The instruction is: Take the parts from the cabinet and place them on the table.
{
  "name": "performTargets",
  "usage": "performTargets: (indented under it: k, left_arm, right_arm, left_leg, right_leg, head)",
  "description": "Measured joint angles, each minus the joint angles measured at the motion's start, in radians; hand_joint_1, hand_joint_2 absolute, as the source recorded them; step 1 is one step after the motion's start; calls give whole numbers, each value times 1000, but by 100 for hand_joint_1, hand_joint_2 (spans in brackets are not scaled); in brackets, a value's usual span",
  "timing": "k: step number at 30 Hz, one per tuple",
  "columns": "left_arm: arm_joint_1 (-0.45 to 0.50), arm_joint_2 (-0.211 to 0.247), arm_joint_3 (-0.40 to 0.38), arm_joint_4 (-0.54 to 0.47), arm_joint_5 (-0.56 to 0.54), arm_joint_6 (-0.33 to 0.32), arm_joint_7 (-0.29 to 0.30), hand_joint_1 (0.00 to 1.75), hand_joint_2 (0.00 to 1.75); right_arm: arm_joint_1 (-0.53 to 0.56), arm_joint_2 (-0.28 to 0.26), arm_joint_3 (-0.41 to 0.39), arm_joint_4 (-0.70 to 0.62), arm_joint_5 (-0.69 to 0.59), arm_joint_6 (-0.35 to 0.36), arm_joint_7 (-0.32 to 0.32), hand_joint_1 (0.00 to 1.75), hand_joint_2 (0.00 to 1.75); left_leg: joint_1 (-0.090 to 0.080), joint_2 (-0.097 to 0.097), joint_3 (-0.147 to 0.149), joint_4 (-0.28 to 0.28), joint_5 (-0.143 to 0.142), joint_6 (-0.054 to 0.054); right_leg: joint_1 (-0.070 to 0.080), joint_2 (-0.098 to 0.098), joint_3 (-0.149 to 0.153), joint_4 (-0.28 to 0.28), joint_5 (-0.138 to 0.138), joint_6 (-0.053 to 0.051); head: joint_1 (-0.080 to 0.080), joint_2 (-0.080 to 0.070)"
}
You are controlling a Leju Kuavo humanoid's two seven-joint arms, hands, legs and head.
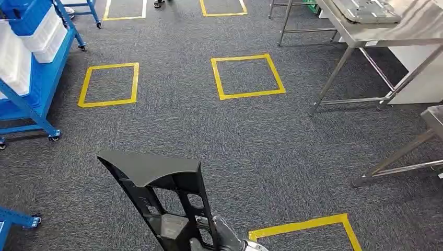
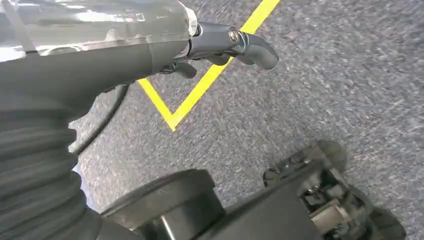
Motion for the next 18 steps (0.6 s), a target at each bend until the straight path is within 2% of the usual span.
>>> performTargets:
  k: [1, 2, 5, 6, 7, 8, 9, 10, 11, 12, 13, 14, 15, 16, 17, 18]
  left_arm:
    - [0, 0, 0, 0, 1, 1, -3, 0, 175]
    - [1, 0, 0, 0, 2, 2, -5, 0, 175]
    - [-2, -1, 0, 0, 4, 5, -10, 0, 175]
    - [-4, -4, 0, 0, 4, 5, -11, 0, 175]
    - [-5, -4, 0, 0, 4, 6, -11, 0, 175]
    - [-4, -4, 0, 0, 4, 8, -11, 0, 175]
    - [-3, -4, 0, 0, 4, 8, -11, 0, 175]
    - [0, -4, 0, 0, 4, 8, -11, 0, 175]
    - [4, -3, 0, 0, 4, 8, -11, 0, 175]
    - [6, -3, 0, 0, 5, 8, -12, 0, 175]
    - [8, -3, 0, 0, 5, 8, -13, 0, 175]
    - [8, -2, 0, 0, 6, 10, -13, 0, 175]
    - [7, 0, 1, 0, 8, 11, -14, 0, 175]
    - [6, 2, 1, 0, 8, 11, -14, 0, 175]
    - [8, 2, 1, 0, 8, 11, -14, 0, 175]
    - [8, 2, 1, 0, 9, 12, -14, 0, 175]
  right_arm:
    - [-1, 0, 0, 0, 0, 2, -2, 175, 175]
    - [-3, 0, 0, 2, 0, 3, -2, 175, 175]
    - [-3, 0, 2, 5, -1, 6, -5, 175, 175]
    - [-3, -1, 2, 5, -1, 8, -6, 175, 175]
    - [-2, 0, 4, 5, -1, 8, -7, 175, 175]
    - [-5, 0, 6, 6, -3, 8, -9, 175, 175]
    - [-9, 0, 9, 7, -3, 8, -10, 175, 175]
    - [-10, 0, 11, 8, -3, 8, -12, 175, 175]
    - [-10, 0, 13, 11, -3, 8, -13, 175, 175]
    - [-10, -1, 13, 14, -3, 7, -13, 175, 175]
    - [-10, -2, 14, 17, -4, 6, -14, 175, 175]
    - [-10, -2, 14, 20, -4, 5, -16, 175, 175]
    - [-10, -3, 15, 21, -4, 3, -17, 175, 175]
    - [-10, -3, 15, 21, -4, 2, -17, 175, 175]
    - [-11, -3, 15, 22, -5, 2, -17, 175, 175]
    - [-12, -3, 16, 22, -5, 2, -18, 175, 175]
  left_leg:
    - [-1, 11, 6, 0, -4, -4]
    - [-5, 18, 10, 0, -7, -10]
    - [0, 42, 16, -3, -12, -27]
    - [-3, 56, 25, -7, -14, -35]
    - [5, 25, 25, 4, -25, -41]
    - [6, -24, 10, 38, -47, -44]
    - [7, -50, -22, 107, -84, -45]
    - [6, -63, -65, 195, -125, -48]
    - [7, -66, -106, 270, -151, -50]
    - [7, -66, -133, 314, -155, -52]
    - [7, -66, -136, 307, -131, -53]
    - [7, -67, -116, 250, -87, -51]
    - [8, -73, -77, 160, -34, -49]
    - [10, -102, -36, 65, 14, -47]
    - [13, -165, -19, 24, 6, -42]
    - [14, -166, -17, 8, 3, -38]
  right_leg:
    - [6, -42, 59, -104, 37, -9]
    - [17, -72, 70, -125, 20, -18]
    - [24, -45, 64, -128, 23, -31]
    - [25, -27, 66, -139, 27, -39]
    - [12, -14, 80, -152, 36, -44]
    - [10, -3, 84, -157, 37, -52]
    - [11, 6, 84, -157, 38, -55]
    - [12, 21, 85, -157, 36, -58]
    - [14, 36, 85, -156, 36, -59]
    - [15, 51, 85, -154, 35, -60]
    - [15, 67, 86, -151, 34, -60]
    - [15, 85, 87, -148, 32, -57]
    - [14, 101, 90, -144, 29, -54]
    - [12, 114, 90, -139, 25, -49]
    - [12, 123, 86, -133, 22, -45]
    - [14, 134, 78, -125, 21, -40]
  head:
    - [0, 0]
    - [0, 0]
    - [0, 0]
    - [0, 0]
    - [0, 0]
    - [0, 0]
    - [0, 0]
    - [0, 0]
    - [0, 0]
    - [0, 0]
    - [0, 0]
    - [0, 0]
    - [0, 0]
    - [0, 0]
    - [0, 0]
    - [0, 0]
